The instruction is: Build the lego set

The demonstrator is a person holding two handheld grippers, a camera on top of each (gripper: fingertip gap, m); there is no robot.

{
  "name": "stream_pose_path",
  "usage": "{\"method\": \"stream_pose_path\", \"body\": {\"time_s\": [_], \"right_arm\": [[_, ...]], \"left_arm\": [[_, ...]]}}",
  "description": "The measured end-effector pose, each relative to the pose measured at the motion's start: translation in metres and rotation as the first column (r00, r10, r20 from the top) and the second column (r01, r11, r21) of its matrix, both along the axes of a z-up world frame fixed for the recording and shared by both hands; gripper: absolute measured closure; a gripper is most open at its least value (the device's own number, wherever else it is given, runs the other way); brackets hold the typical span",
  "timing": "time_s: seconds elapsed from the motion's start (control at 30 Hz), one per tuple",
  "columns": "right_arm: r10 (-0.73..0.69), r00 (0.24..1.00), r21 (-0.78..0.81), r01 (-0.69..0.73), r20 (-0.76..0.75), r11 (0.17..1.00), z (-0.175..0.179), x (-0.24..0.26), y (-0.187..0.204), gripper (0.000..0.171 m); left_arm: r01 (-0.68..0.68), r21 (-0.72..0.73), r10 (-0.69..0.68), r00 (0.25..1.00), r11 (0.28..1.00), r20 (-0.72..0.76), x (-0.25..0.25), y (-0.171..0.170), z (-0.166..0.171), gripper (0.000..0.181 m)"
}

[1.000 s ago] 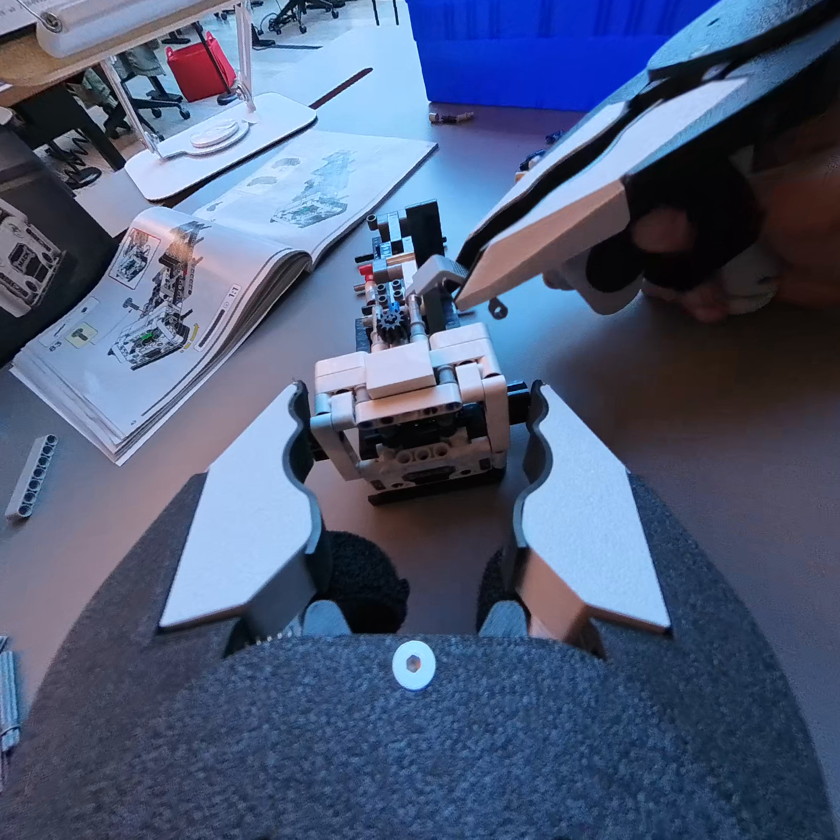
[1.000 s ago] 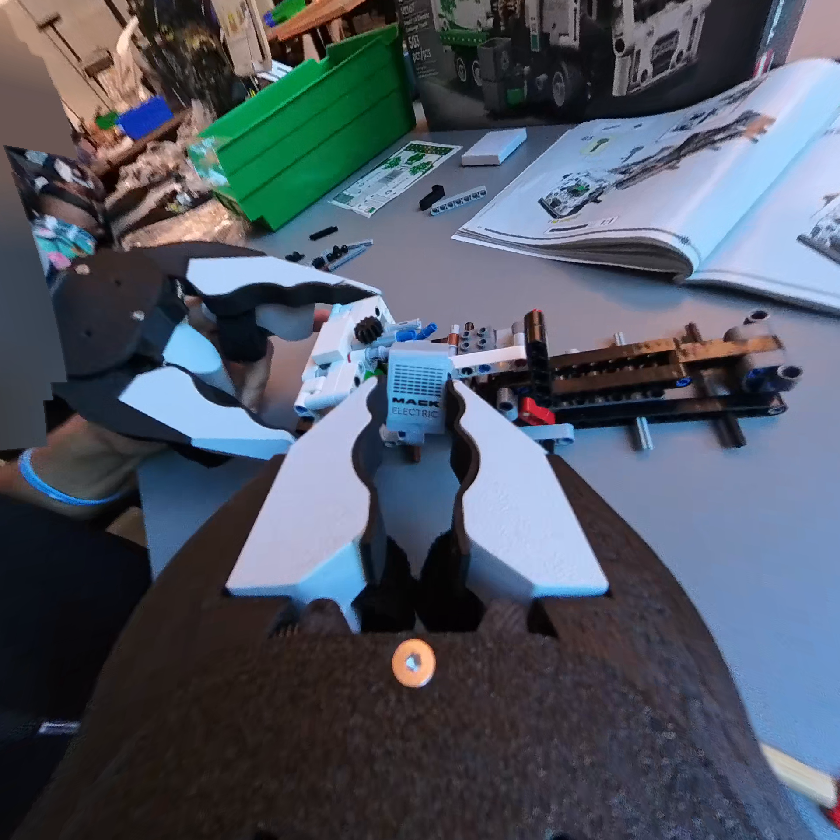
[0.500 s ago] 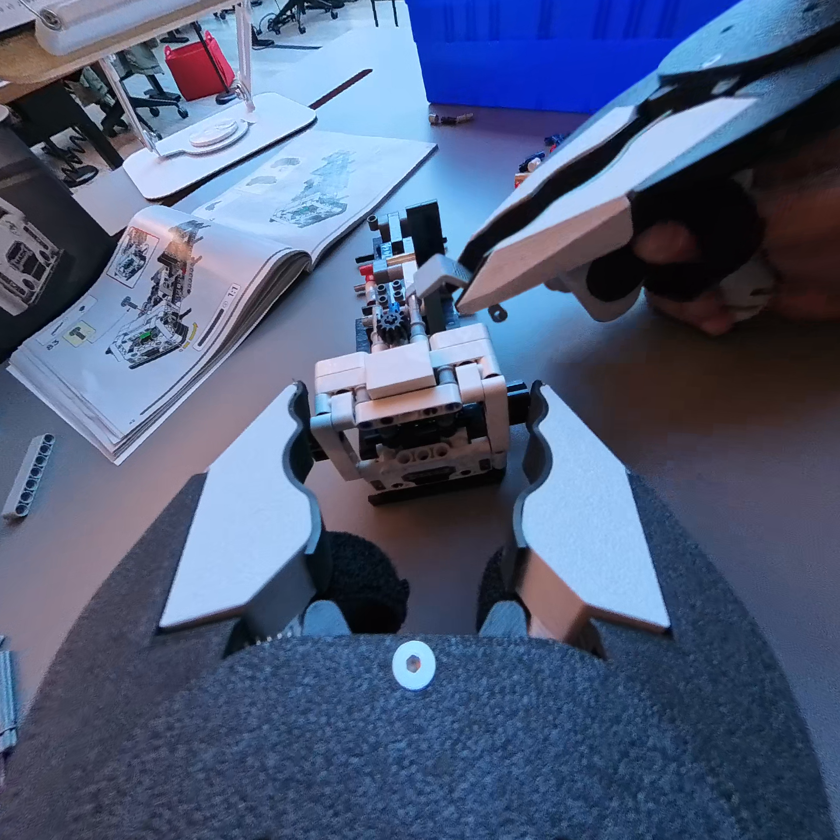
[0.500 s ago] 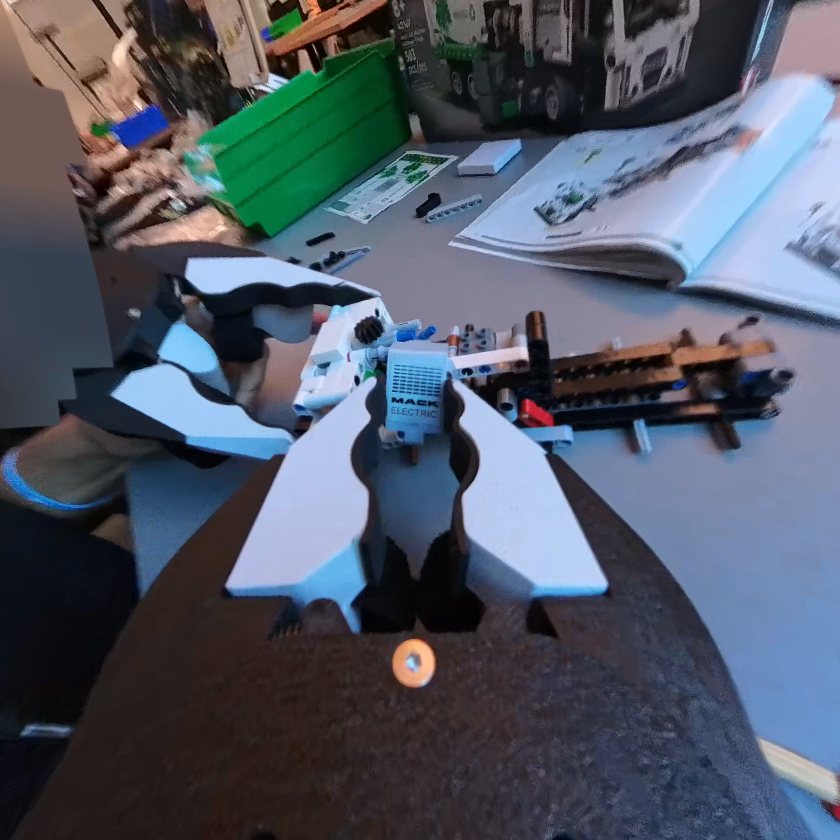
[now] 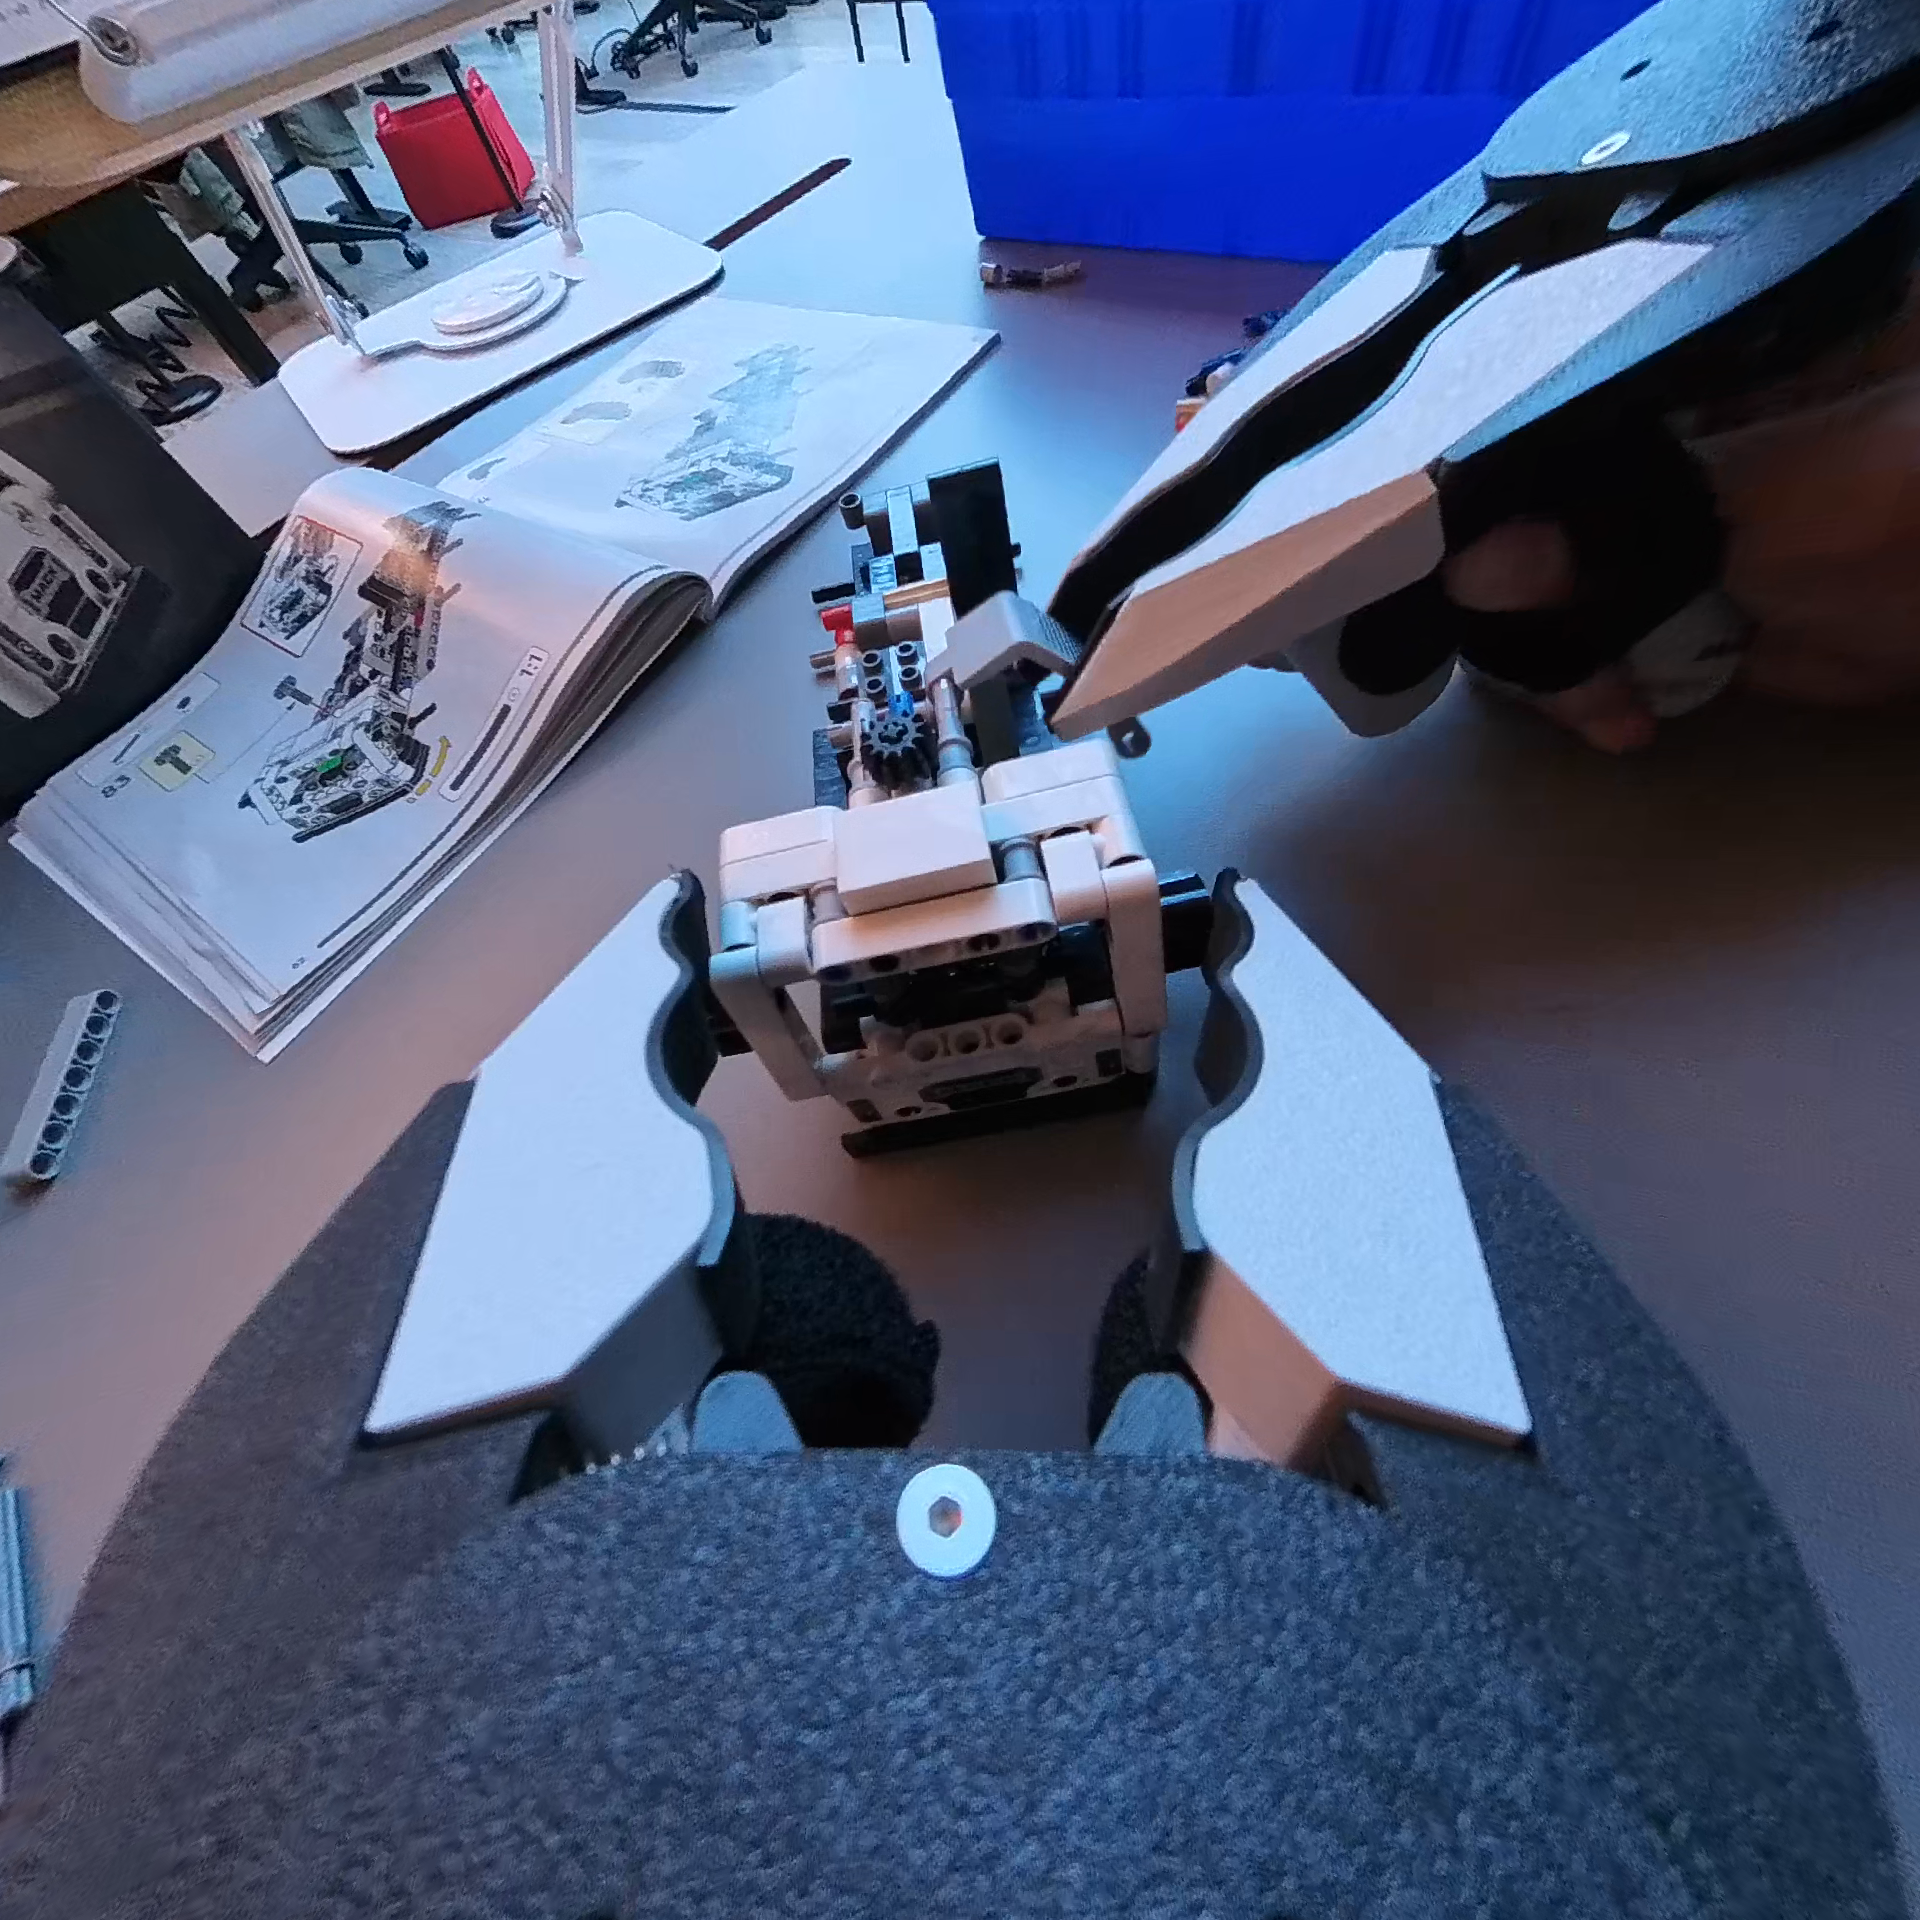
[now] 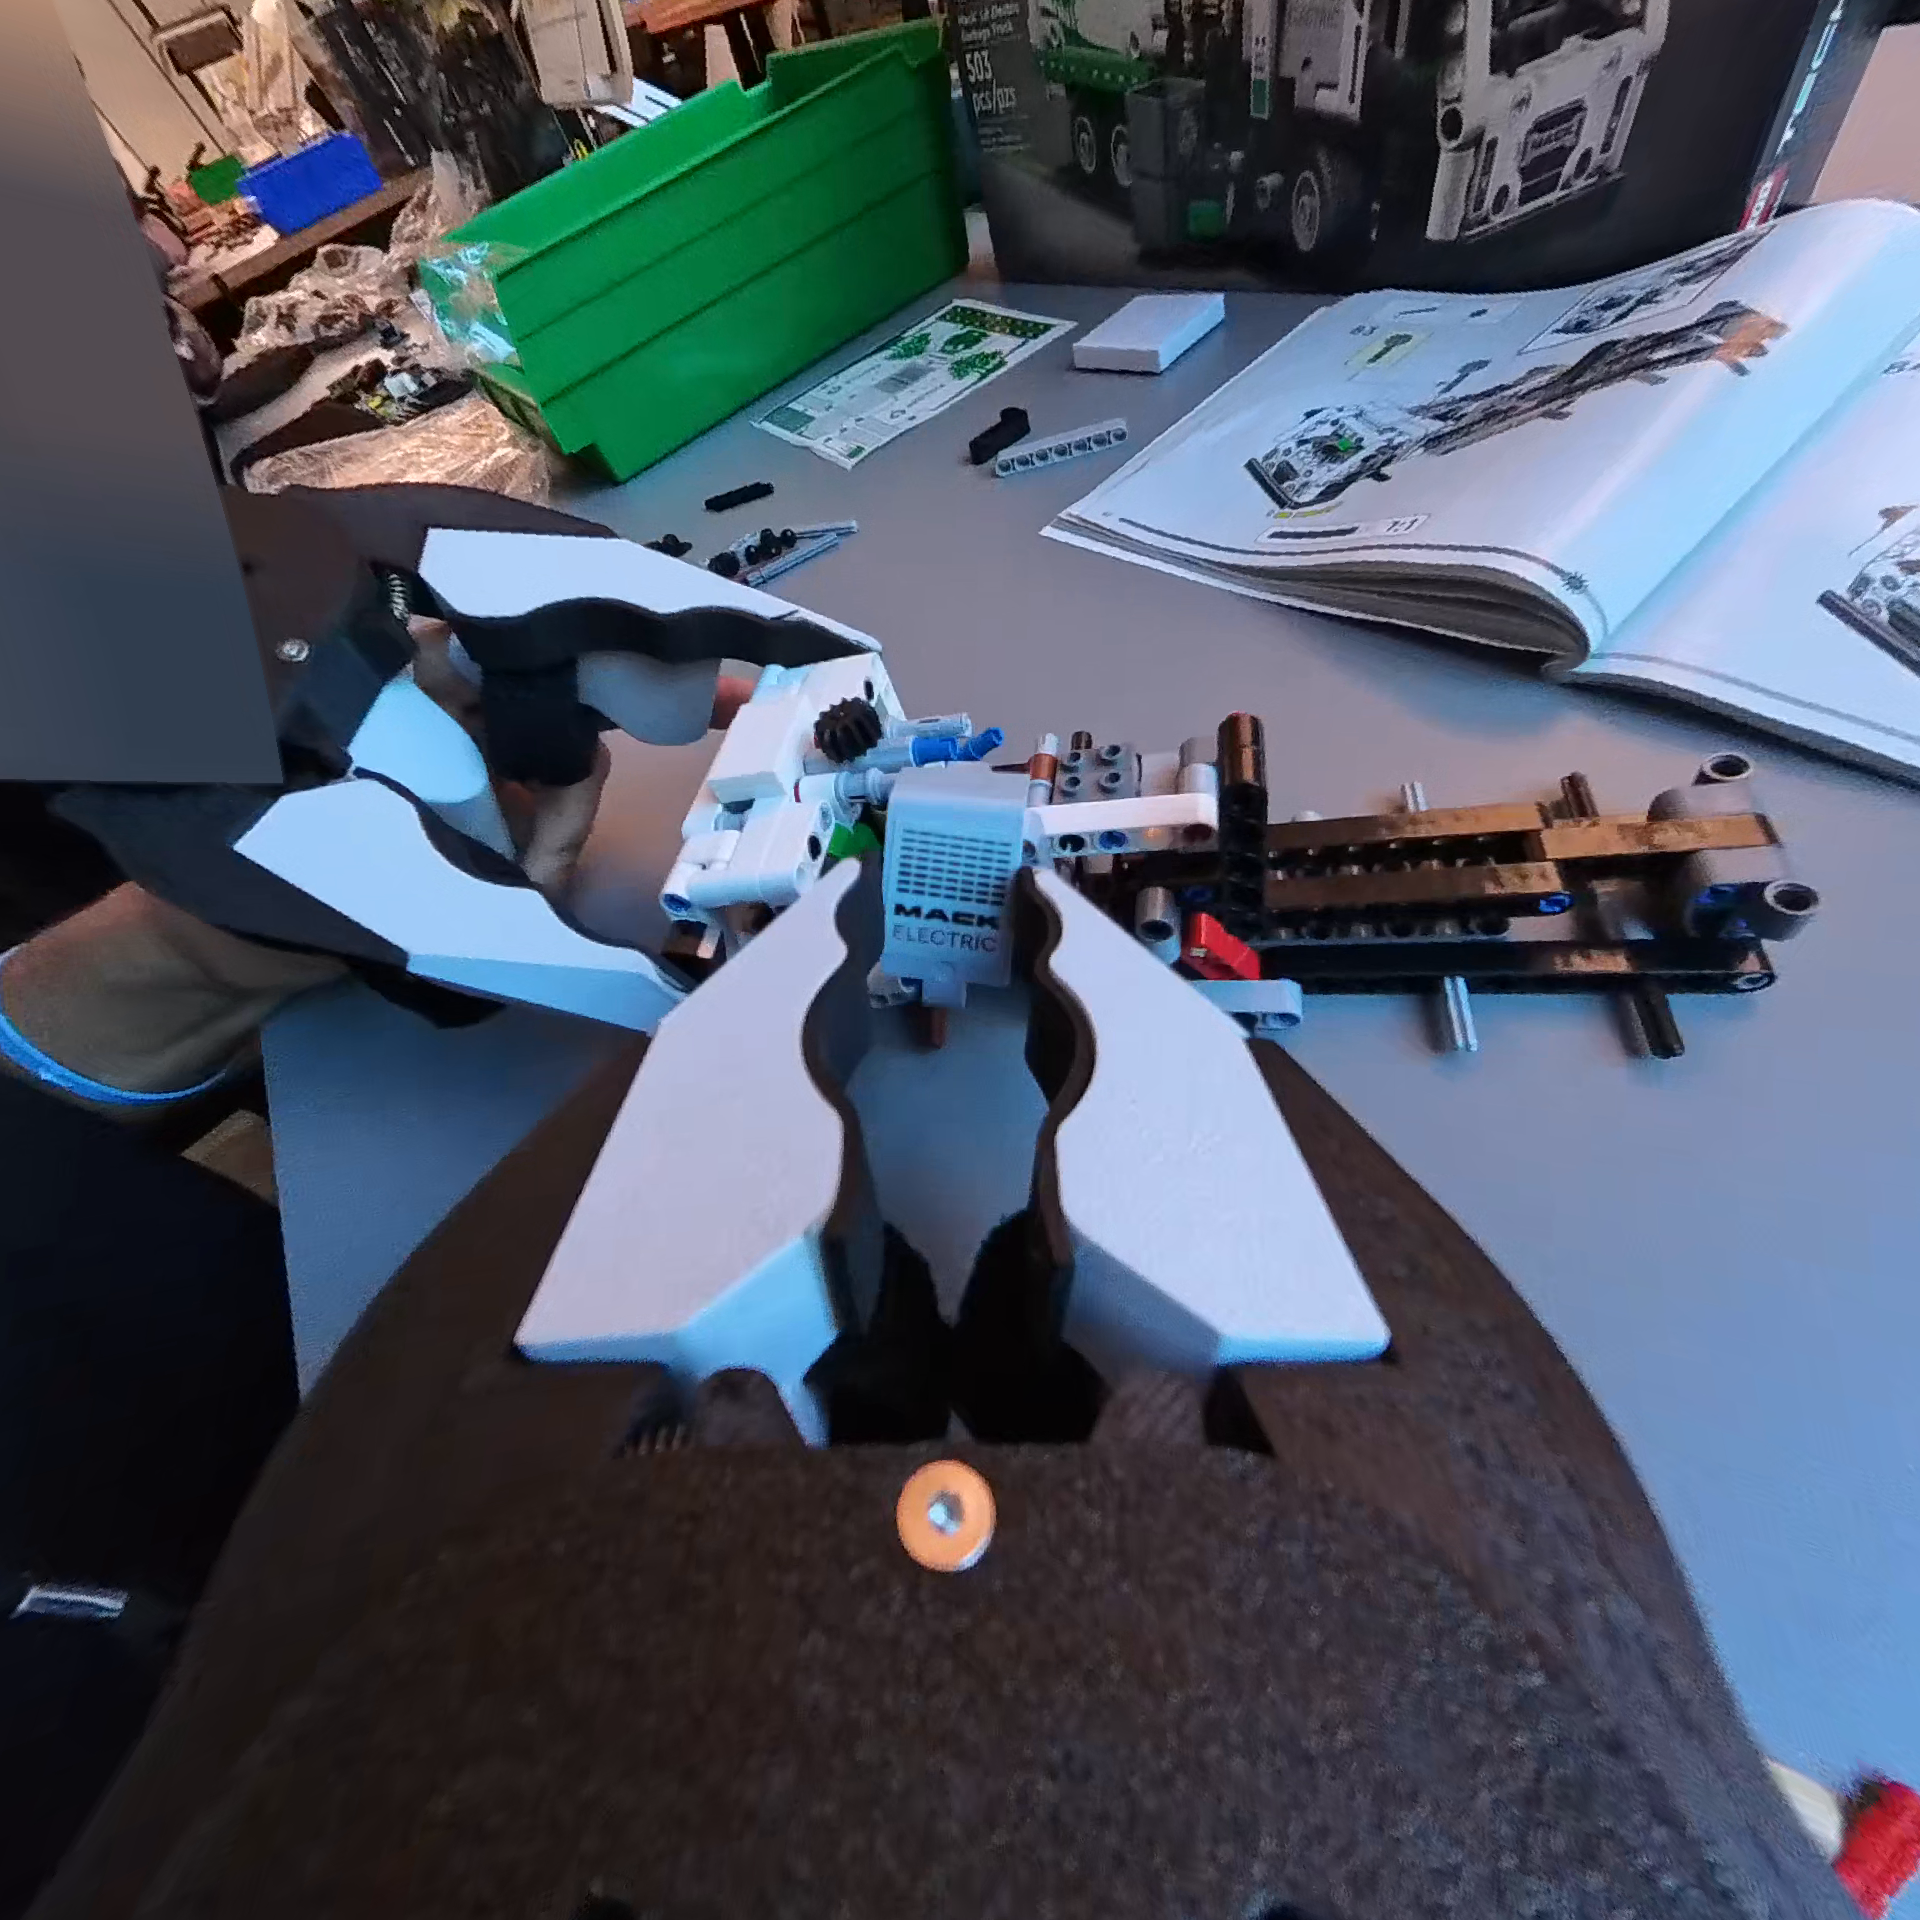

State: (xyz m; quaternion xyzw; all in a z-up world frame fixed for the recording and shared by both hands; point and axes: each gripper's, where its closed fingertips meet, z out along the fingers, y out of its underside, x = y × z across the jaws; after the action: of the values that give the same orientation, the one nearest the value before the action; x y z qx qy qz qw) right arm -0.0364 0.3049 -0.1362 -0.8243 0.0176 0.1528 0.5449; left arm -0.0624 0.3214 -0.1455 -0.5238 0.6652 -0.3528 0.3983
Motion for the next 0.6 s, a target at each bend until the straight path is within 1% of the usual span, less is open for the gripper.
{"method": "stream_pose_path", "body": {"time_s": [0.07,0.17,0.2,0.23,0.27,0.37,0.43,0.6], "right_arm": [[-0.005,0.999,-0.001,0.005,0.04,1.0,-0.0005,-0.0005,-0.0002,0.147],[-0.018,0.979,0.006,0.018,0.203,1.0,-0.0021,0.0016,-0.0008,0.147],[-0.021,0.963,0.029,0.013,0.267,0.999,0.0005,0.0031,-0.0009,0.148],[-0.016,0.932,0.039,0.002,0.362,0.999,0.001,0.0044,-0.0007,0.147],[-0.012,0.911,0.038,-0.004,0.413,0.999,-0.0003,0.005,0.0001,0.147],[0.0,0.927,0.051,-0.021,0.375,0.998,0.0017,0.0037,0.0007,0.147],[0.006,0.925,0.058,-0.03,0.381,0.998,0.0019,0.0031,0.0001,0.148],[0.024,0.948,0.013,-0.03,0.318,0.999,-0.0033,0.0029,0.0004,0.147]], "left_arm": [[-0.001,0.002,0.001,1.0,1.0,0.0,0.0,0.0002,-0.0001,0.087],[-0.003,0.023,0.003,1.0,1.0,0.0,-0.0001,-0.0005,-0.0006,0.087],[-0.002,0.027,0.002,1.0,1.0,0.0,0.0001,-0.0007,-0.0007,0.087],[-0.002,0.025,0.002,1.0,1.0,0.0,0.0002,-0.0008,-0.0008,0.087],[-0.002,0.02,0.002,1.0,1.0,0.0,0.0,-0.0004,-0.0007,0.087],[-0.004,0.02,0.004,1.0,1.0,0.0,0.0,-0.0001,-0.0007,0.087],[-0.004,0.023,0.004,1.0,1.0,0.0,-0.0002,-0.0004,-0.0007,0.087],[-0.002,0.019,0.002,1.0,1.0,-0.001,-0.0003,-0.0005,-0.0007,0.087]]}}
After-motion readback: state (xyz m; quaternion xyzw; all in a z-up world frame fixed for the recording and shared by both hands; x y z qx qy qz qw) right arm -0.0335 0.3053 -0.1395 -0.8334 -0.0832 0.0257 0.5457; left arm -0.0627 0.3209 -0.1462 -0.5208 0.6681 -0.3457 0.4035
